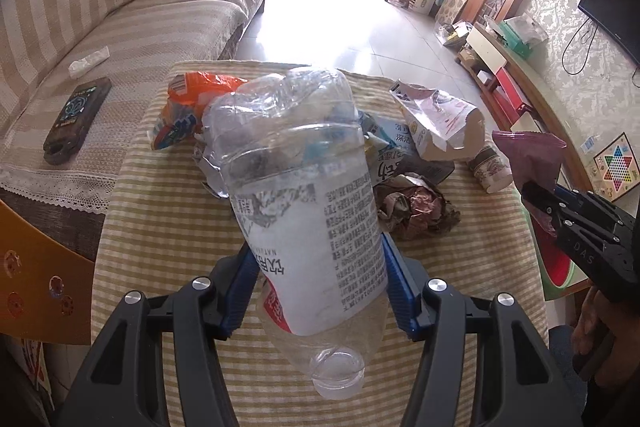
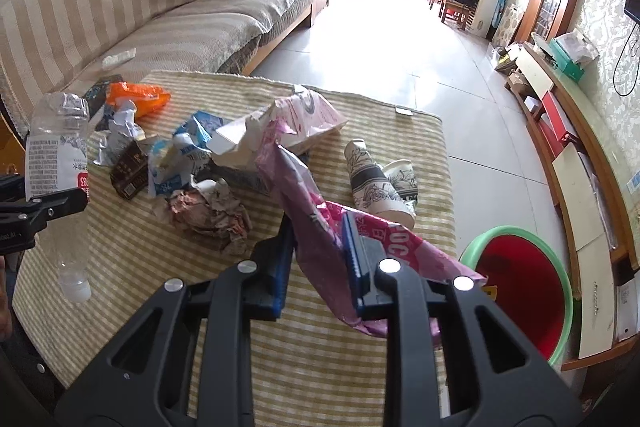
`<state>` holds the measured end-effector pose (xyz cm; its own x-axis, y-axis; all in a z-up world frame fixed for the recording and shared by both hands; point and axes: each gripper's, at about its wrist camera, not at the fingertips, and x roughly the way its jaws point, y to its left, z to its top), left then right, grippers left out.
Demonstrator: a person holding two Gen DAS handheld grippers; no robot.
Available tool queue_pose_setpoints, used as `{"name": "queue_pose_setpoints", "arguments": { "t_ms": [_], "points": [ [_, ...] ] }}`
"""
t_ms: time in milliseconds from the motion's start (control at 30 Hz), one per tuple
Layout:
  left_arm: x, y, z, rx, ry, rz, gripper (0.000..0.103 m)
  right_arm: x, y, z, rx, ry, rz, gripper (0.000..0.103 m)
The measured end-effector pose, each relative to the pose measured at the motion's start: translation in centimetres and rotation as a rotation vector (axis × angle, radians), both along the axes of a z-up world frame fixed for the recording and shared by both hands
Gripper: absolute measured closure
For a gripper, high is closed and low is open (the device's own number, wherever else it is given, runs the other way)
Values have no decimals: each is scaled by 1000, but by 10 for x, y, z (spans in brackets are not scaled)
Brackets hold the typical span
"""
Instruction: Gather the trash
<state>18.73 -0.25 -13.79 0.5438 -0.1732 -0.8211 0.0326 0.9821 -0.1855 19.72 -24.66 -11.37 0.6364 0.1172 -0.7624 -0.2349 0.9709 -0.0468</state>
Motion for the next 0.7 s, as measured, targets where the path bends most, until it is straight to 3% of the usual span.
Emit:
{"name": "queue_pose_setpoints", "arguments": {
  "t_ms": [367, 700],
  "points": [
    [-19, -21, 48, 15, -87, -47, 48, -28, -11, 54, 56, -98, -18, 79],
    [-20, -87, 90, 12, -162, -177, 48, -45, -62, 85, 120, -148, -106, 79]
  ]
}}
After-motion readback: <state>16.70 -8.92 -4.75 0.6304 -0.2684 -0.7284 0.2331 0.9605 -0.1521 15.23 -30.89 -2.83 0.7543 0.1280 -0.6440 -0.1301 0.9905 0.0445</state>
